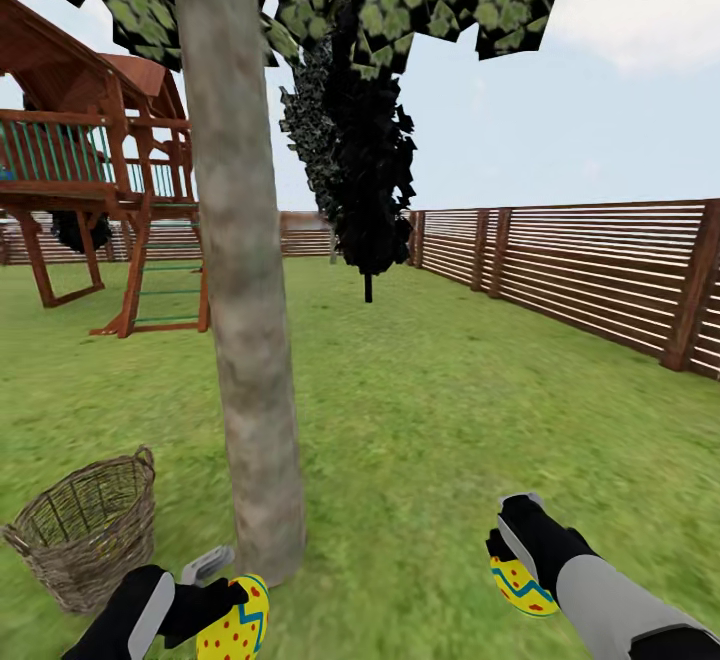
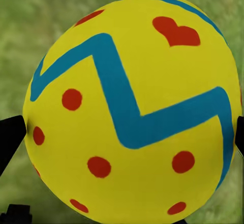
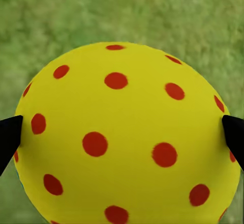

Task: Take the three Easter eggs out of the wicker basket on the lawn in the garden, then place them on the lawn next to a single tree (choose any tree) so that all three eggs are next to the same tree and none are left in the basket.

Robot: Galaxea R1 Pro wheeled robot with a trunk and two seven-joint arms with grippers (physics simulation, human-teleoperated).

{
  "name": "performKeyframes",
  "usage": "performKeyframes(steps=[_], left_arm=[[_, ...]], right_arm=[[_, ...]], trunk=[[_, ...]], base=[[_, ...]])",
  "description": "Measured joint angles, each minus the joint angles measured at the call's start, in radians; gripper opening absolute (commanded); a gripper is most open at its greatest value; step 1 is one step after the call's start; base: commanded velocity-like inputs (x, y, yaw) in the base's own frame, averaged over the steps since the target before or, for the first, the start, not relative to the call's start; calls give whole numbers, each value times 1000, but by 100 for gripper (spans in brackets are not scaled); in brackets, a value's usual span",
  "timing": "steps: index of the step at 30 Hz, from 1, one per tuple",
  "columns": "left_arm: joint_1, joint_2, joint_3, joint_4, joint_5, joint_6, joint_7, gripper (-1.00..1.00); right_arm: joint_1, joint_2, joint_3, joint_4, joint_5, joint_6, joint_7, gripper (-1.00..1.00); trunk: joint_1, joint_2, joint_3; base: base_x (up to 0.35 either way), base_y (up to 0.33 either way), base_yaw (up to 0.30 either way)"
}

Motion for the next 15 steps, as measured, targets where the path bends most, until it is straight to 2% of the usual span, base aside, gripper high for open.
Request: performKeyframes(steps=[15], left_arm=[[0, -1, -1, 0, 0, -1, 0, -100]], right_arm=[[0, 3, 1, 0, 0, 0, 0, -100]], trunk=[[0, 0, 0]], base=[[151, -324, 262]])
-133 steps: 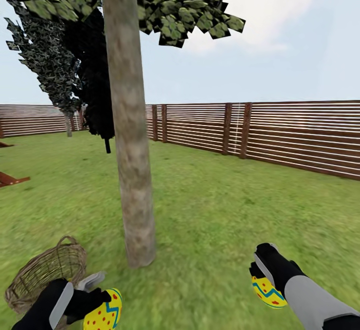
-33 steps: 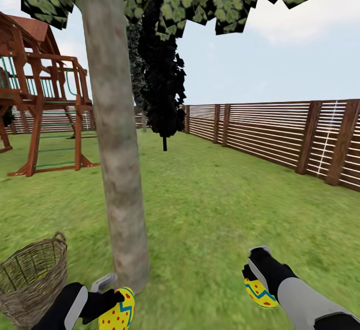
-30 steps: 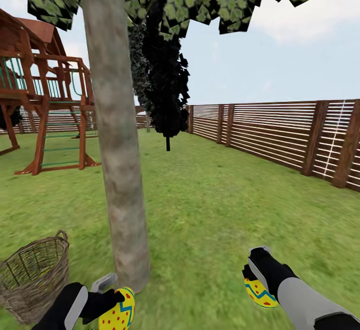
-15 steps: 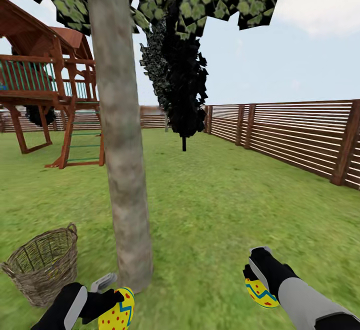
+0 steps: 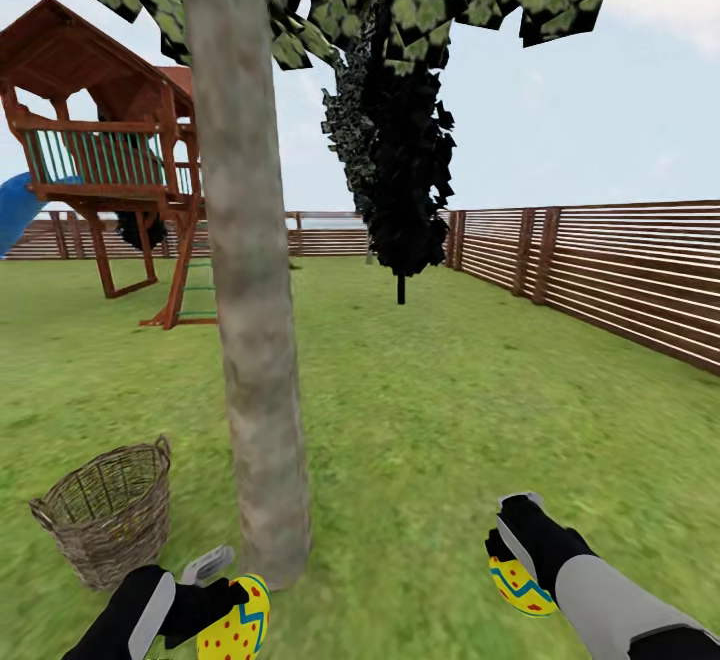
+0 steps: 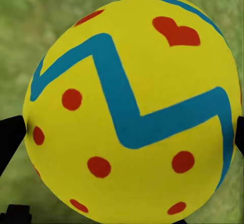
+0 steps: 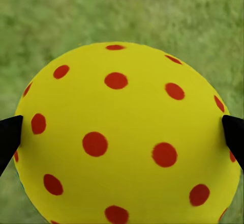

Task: Take the three Easter eggs out of the wicker basket on the lawn in the garden, then place them on the lawn next to a single tree (choose any tree) so that all three eggs are next to the same tree and none are left in the basket.

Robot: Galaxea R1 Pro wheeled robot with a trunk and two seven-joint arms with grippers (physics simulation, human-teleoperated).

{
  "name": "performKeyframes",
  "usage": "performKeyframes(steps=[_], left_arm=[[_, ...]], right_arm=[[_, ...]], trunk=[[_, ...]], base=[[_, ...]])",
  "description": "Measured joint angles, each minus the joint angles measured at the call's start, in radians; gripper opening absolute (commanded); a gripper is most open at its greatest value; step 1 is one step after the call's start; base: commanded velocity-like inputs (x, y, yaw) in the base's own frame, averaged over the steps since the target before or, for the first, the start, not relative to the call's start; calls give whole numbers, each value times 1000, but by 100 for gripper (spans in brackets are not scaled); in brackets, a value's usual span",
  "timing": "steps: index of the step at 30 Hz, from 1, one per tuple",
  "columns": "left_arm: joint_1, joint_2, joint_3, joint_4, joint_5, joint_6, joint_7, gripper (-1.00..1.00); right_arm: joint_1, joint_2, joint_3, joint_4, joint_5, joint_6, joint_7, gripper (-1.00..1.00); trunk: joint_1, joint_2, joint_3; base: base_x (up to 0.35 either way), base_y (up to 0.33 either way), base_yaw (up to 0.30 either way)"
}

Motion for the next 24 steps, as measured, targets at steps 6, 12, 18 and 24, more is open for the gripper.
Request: performKeyframes(steps=[6, 12, 18, 24], left_arm=[[0, 0, -2, 0, -1, 0, 0, -100], [0, -2, -2, 0, -2, 0, 0, -100], [0, -2, -2, 0, -2, 0, 0, -100], [0, -2, -1, 0, -2, 1, 0, -100]], right_arm=[[0, 0, 0, 0, 0, 0, 0, -100], [0, 0, 0, 0, 0, 0, 0, -100], [0, 0, 0, 0, 0, 0, 0, -100], [0, 1, 0, 0, -1, 0, 0, -100]], trunk=[[0, 0, 0], [0, 0, 0], [0, 0, 0], [0, 0, 0]], base=[[177, -307, 262], [179, -305, 262], [179, -304, 262], [132, -152, 237]])
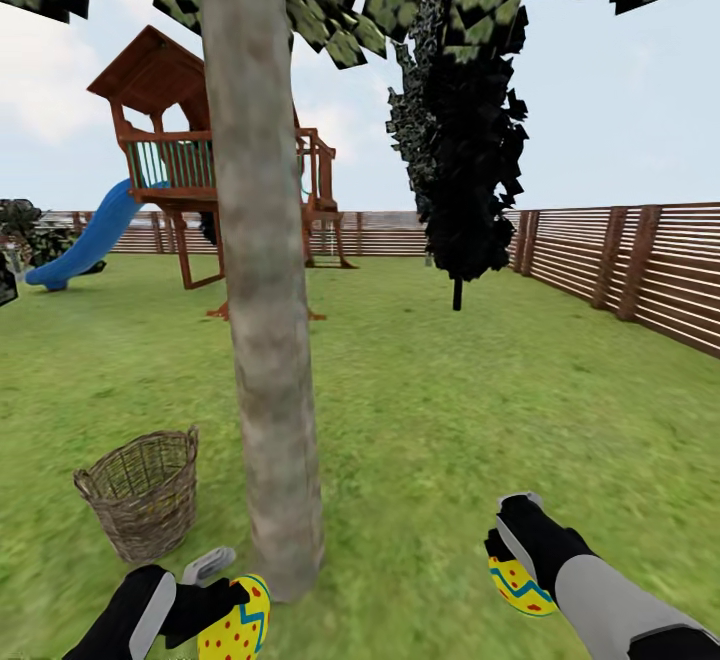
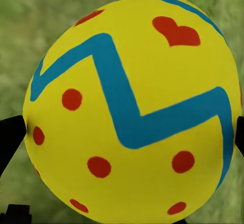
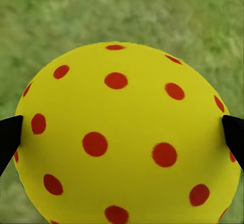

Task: Take the three Easter eggs out of the wicker basket on the lawn in the garden, then place them on the lawn next to a single tree (choose any tree) so that all three eggs are next to the same tree and none are left in the basket.

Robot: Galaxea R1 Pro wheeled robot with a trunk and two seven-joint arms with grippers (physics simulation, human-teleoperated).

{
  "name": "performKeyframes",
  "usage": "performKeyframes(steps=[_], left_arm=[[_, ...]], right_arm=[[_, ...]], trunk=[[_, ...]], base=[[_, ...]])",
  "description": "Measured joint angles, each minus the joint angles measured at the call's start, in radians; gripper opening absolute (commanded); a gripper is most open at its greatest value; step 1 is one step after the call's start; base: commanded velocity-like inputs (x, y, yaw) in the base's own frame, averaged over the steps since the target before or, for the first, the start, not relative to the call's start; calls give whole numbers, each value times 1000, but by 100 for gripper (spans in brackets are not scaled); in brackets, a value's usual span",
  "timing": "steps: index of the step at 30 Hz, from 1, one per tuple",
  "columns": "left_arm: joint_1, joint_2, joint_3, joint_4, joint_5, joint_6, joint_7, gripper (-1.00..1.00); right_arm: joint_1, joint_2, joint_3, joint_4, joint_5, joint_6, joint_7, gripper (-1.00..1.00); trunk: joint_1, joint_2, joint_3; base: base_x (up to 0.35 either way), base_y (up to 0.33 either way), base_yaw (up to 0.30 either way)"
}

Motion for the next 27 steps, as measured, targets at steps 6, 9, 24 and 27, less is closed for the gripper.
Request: performKeyframes(steps=[6, 9, 24, 27], left_arm=[[0, 0, 0, 0, 1, 0, 0, -100], [0, -13, -2, 0, 0, 0, 0, -100], [0, -16, 0, 0, -1, 0, 0, -100], [0, -17, 0, 0, -2, 0, 0, -100]], right_arm=[[0, 0, 0, 0, 1, 0, 0, -100], [0, 1, 0, 0, 1, 0, 0, -100], [0, 0, 1, 0, 0, 0, 0, -100], [0, 0, 0, 0, 0, 0, 1, -100]], trunk=[[0, 0, 0], [0, 0, 0], [0, 0, 0], [0, 0, 0]], base=[[23, -19, 254], [146, -278, 263], [183, -239, 250], [17, -22, 24]])
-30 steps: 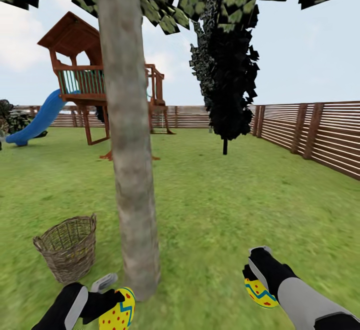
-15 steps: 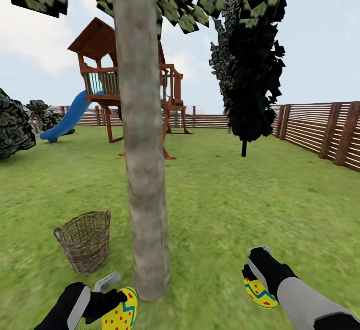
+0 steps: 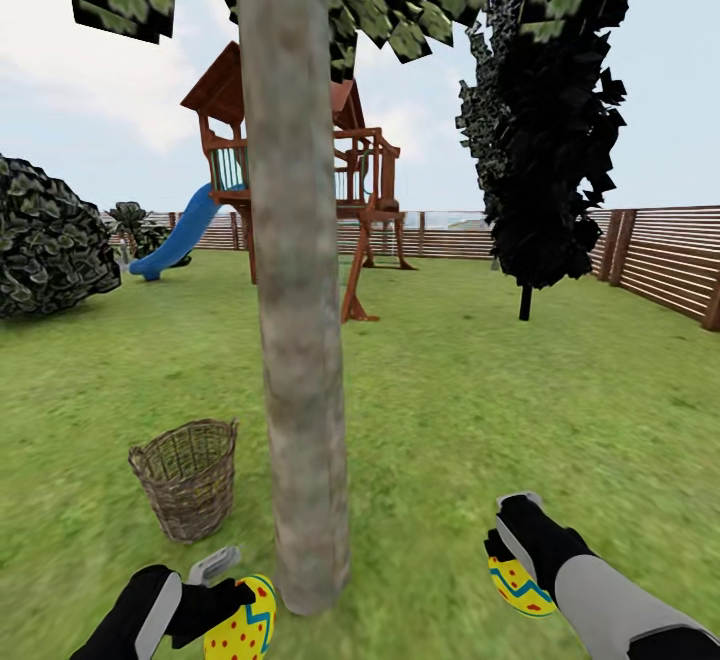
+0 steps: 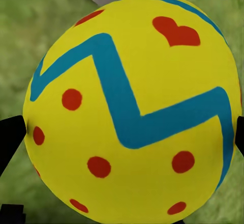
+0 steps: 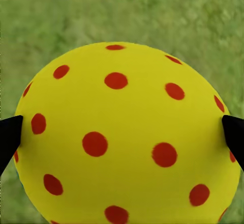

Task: Take the three Easter eggs out of the wicker basket on the lawn in the garden, then place them on the lawn next to a single tree (choose any tree) so that all three eggs are next to the same tree and none are left in the basket.

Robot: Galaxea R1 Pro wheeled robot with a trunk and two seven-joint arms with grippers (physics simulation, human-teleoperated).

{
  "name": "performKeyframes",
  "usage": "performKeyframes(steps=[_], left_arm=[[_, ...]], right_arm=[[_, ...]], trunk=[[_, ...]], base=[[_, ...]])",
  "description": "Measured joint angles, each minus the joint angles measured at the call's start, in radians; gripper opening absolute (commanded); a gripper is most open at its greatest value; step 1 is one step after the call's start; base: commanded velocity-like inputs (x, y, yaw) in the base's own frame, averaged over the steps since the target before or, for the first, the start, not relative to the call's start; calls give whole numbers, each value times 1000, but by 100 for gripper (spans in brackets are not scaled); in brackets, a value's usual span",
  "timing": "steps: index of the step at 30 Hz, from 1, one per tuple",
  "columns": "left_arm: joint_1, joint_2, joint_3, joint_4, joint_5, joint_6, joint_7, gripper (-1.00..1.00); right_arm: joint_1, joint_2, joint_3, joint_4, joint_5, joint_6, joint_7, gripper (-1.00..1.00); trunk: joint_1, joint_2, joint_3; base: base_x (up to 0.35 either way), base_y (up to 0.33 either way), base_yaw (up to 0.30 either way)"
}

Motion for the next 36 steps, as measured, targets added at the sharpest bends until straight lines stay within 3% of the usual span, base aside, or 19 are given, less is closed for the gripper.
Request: performKeyframes(steps=[2, 5, 12, 13, 14, 15, 16, 17, 22, 26, 36], left_arm=[[0, 4, 0, 0, 0, 0, 0, -100], [0, 49, 8, -6, -1, 3, 0, -100], [0, 109, 6, -12, -1, 13, -2, -100], [0, 117, 3, -13, -16, 12, 2, -100], [0, 125, 3, -17, -59, 12, 13, -100], [0, 127, 8, -25, -138, 14, 27, -100], [0, 126, 9, -30, -178, 14, 36, -100], [0, 125, 8, -33, -196, 14, 39, -100], [0, 129, 17, -137, -207, 19, 42, -100], [0, 132, 59, -135, -205, 21, 40, -100], [0, 128, 63, -135, -200, 19, 32, -100]], right_arm=[[0, 3, 1, 0, 0, -1, 1, -100], [0, 8, 0, 15, -2, -4, 3, -100], [0, 13, -1, 20, -1, -3, 5, -100], [0, 13, -2, 20, -1, -4, 4, -100], [0, 12, -2, 20, -1, -4, 4, -100], [0, 12, -2, 20, -2, -4, 4, -100], [0, 13, -2, 20, -3, -5, 4, -100], [0, 13, -2, 20, -3, -5, 4, -100], [0, 12, -2, 20, -3, -5, 6, -100], [0, 13, -2, 20, -3, -5, 7, -100], [0, 13, -2, 20, -3, -5, 6, -100]], trunk=[[0, 0, 0], [0, 0, 0], [0, 0, 0], [0, 0, 0], [0, 0, 0], [0, 0, 0], [0, 0, 0], [0, 0, 0], [0, 0, 0], [0, 0, 0], [0, 0, 0]], base=[[2, -2, 3], [0, 0, 0], [0, 0, 0], [0, 0, 0], [0, 0, 0], [0, 0, 0], [0, 0, 0], [0, 0, 0], [0, 0, 0], [0, 0, 0], [0, 0, 0]])
